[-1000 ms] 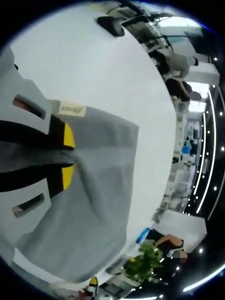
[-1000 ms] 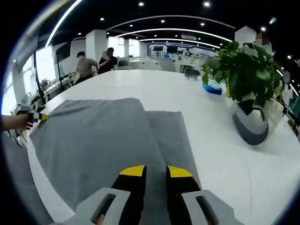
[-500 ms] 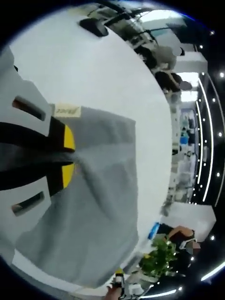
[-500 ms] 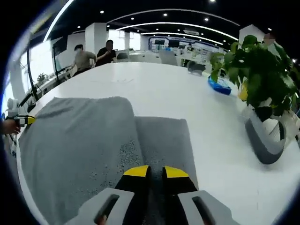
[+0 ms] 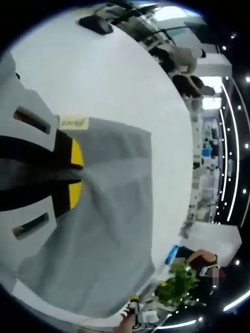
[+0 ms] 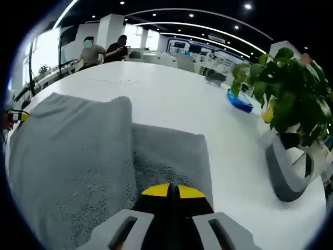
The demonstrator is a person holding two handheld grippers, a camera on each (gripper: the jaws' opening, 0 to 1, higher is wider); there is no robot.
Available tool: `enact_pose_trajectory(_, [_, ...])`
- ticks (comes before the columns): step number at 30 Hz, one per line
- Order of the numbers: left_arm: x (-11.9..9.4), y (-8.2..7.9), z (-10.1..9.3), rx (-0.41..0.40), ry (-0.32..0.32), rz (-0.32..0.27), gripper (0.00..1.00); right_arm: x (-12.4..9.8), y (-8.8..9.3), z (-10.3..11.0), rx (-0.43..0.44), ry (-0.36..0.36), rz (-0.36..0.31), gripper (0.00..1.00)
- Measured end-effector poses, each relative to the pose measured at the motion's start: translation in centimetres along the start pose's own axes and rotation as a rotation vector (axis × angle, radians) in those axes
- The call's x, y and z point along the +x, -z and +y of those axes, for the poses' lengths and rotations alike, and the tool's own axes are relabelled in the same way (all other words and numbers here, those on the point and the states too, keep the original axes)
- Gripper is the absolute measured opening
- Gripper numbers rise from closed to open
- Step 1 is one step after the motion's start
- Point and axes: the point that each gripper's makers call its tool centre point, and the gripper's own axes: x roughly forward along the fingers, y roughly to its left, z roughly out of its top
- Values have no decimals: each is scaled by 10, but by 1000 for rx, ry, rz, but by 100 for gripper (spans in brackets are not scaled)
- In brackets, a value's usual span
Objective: Open the folded towel by lifting each exposed corner and separating the folded layers until the towel lies flat within the target outline without major curled edges
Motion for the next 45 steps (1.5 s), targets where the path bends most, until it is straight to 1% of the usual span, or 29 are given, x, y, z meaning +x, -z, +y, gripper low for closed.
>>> enact_pose_trajectory(6, [18,-13,3,1,0,-7,8,6,-2,-24,-9,59,2,0])
enact_pose_trajectory(10, [31,-22,5,9,3,-7,8,10,-2,-42,8,95,8,0])
enact_pose_trajectory(14, [40,-28,6,15,10,-4,8,14,-5,-53,22,101,-3,0])
enact_pose_trajectory(16, [47,-33,6,16,15,-10,8,15,-6,-55,17,107,-2,0])
enact_pose_trajectory(18, [51,-35,5,16,17,-12,8,16,-6,-57,14,111,-2,0])
enact_pose_trajectory(19, [56,-39,5,18,20,-20,8,18,-7,-60,12,115,-4,0])
enact_pose_trajectory(24, [68,-48,4,20,30,-41,8,23,-9,-68,22,125,-5,0])
enact_pose_trajectory(29, [71,-51,2,14,27,-50,8,26,-10,-71,20,141,-9,0])
enact_pose_trajectory(31, [70,-51,2,22,23,-42,8,25,-10,-71,29,145,-7,0])
enact_pose_trajectory(33, [70,-51,1,24,27,-31,9,20,-11,-69,67,140,-14,1])
enact_pose_trajectory(34, [67,-51,0,9,31,-5,9,12,-20,-69,89,147,-63,1])
enact_pose_trajectory(36, [62,-55,-2,11,28,-13,9,2,-31,-67,115,150,-117,2])
enact_pose_trajectory(38, [54,-67,-6,22,33,-70,11,-9,-42,-65,119,149,-158,4])
enact_pose_trajectory(39, [48,-74,-11,6,46,-91,12,-18,-48,-64,118,152,-175,5])
enact_pose_trajectory(40, [40,-79,-18,-9,62,-109,12,-28,-54,-61,132,144,-196,5])
enact_pose_trajectory(41, [34,-83,-21,-6,65,-121,12,-38,-63,-57,155,132,-235,5])
enact_pose_trajectory(42, [26,-88,-25,1,67,-139,13,-42,-65,-56,163,130,-247,5])
enact_pose_trajectory(43, [13,-96,-31,16,69,-178,14,-54,-71,-52,177,127,-273,5])
enact_pose_trajectory(45, [-3,-102,-38,22,74,-217,18,-75,-82,-47,181,129,-331,6])
